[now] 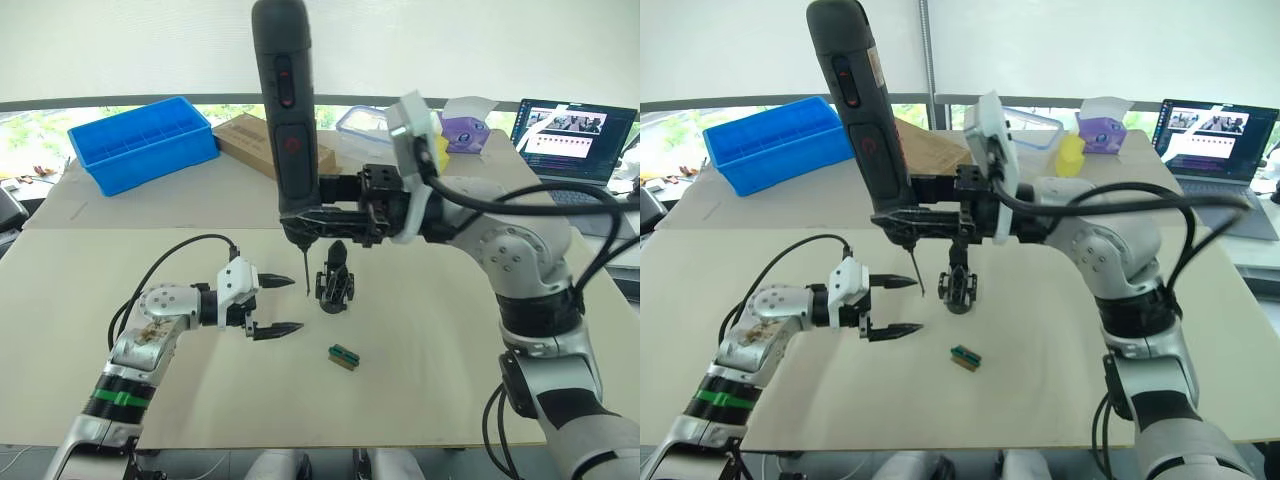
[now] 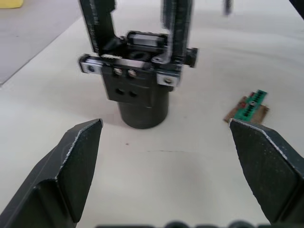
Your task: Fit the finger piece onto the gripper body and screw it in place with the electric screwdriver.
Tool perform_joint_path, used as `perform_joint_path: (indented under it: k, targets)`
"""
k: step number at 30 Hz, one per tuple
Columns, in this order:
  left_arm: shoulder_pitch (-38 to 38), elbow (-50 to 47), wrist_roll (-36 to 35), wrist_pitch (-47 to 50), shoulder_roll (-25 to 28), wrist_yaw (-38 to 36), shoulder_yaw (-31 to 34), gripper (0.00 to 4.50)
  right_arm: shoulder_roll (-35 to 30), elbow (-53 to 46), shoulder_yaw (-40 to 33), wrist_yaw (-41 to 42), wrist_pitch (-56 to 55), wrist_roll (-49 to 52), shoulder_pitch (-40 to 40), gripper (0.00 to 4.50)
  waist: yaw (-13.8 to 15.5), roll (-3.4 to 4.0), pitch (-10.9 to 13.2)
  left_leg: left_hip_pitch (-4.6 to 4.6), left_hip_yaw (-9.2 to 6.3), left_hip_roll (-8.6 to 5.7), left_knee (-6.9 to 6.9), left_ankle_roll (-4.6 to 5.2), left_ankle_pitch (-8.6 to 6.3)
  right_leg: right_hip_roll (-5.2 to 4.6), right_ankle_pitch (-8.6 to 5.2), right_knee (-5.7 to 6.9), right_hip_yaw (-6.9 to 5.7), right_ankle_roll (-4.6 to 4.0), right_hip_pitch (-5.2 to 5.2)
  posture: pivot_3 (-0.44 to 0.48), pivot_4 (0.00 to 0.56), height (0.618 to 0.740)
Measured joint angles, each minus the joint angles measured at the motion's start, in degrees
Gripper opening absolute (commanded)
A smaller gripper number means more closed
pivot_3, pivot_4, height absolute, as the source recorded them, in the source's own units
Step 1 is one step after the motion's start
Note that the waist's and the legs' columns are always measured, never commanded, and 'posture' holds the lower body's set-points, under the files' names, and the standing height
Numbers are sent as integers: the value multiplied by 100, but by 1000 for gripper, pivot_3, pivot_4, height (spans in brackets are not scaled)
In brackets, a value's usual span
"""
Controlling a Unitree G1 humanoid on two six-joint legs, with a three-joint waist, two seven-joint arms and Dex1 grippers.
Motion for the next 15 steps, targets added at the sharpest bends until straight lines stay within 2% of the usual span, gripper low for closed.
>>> perform_joint_path:
  k: [8,15]
  targets:
    - [-488,796,217,-409,-207,-228,-232,4500,14,563,38,232,-135,-825,-106,1919,-49,0,0,-8,0,-1,-2,-1,0,4,0,11,-12,0,-7,0,150,740]
    - [-699,1151,370,-660,-341,-328,-295,4500,39,544,12,297,-76,-907,-94,1919,-125,0,0,-5,0,-1,0,-6,3,2,0,8,-7,0,-7,0,150,740]
